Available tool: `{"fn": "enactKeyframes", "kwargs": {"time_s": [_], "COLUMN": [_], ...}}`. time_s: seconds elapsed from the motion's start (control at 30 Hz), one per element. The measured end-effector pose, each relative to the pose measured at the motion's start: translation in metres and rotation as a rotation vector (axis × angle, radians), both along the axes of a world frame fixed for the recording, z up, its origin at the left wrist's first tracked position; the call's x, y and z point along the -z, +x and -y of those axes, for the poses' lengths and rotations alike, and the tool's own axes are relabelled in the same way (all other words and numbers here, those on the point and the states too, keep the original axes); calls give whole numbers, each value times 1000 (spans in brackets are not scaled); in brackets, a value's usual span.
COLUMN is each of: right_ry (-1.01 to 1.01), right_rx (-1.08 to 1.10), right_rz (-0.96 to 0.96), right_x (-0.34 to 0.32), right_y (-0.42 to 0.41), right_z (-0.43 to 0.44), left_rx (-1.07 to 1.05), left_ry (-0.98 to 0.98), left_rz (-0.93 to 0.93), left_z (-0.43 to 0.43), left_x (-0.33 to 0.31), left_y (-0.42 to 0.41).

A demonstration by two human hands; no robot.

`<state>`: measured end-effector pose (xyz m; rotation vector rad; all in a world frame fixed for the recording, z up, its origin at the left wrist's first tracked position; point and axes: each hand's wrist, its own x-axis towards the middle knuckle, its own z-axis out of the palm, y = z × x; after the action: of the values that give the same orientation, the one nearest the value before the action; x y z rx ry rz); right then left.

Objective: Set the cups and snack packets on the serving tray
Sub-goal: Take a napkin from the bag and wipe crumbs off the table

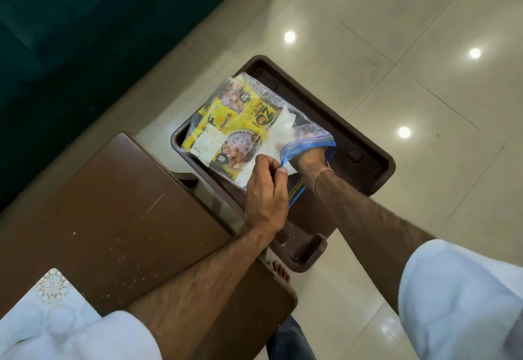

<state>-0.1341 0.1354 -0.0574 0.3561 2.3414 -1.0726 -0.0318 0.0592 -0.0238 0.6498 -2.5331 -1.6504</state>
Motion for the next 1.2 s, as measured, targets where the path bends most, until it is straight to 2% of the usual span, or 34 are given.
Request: {"fn": "enactKeyframes", "kwargs": {"time_s": [0.07, 0.13, 0.23, 0.3, 0.5, 0.57, 0.67, 0.73, 0.77, 0.9, 1.03, 1.2], "right_ry": [-55, -209, -295, -316, -575, -476, -160, -78, -89, -350, -373, -458], "right_rx": [59, 136, 390, 453, 623, 625, 605, 628, 661, 843, 681, 844], "right_rz": [8, 35, 87, 142, 254, 199, 26, -25, -18, 170, 223, 229], "right_x": [-1, -4, -7, -8, -12, -13, -11, -8, -6, 1, 2, -28], "right_y": [-1, 5, 18, 29, 32, 26, 33, 43, 47, 49, 48, 87], "right_z": [2, -1, -14, -25, -22, -13, -9, -10, -12, -12, -7, -57], "left_rx": [-1, -4, -20, -26, -6, 1, 11, 13, 13, 22, 37, 46], "left_ry": [-9, -16, -20, -18, -36, -42, -50, -46, -45, -39, -40, -31], "left_rz": [6, 10, 21, 21, 25, 27, 37, 44, 46, 62, 92, 164], "left_z": [0, 0, 1, 1, 0, 1, 3, 3, 3, 2, 3, 8], "left_x": [0, 1, 1, -1, -2, -1, -1, -2, -2, -2, -1, 2], "left_y": [0, 1, 1, 2, 3, 4, 5, 4, 5, 6, 7, 10]}}
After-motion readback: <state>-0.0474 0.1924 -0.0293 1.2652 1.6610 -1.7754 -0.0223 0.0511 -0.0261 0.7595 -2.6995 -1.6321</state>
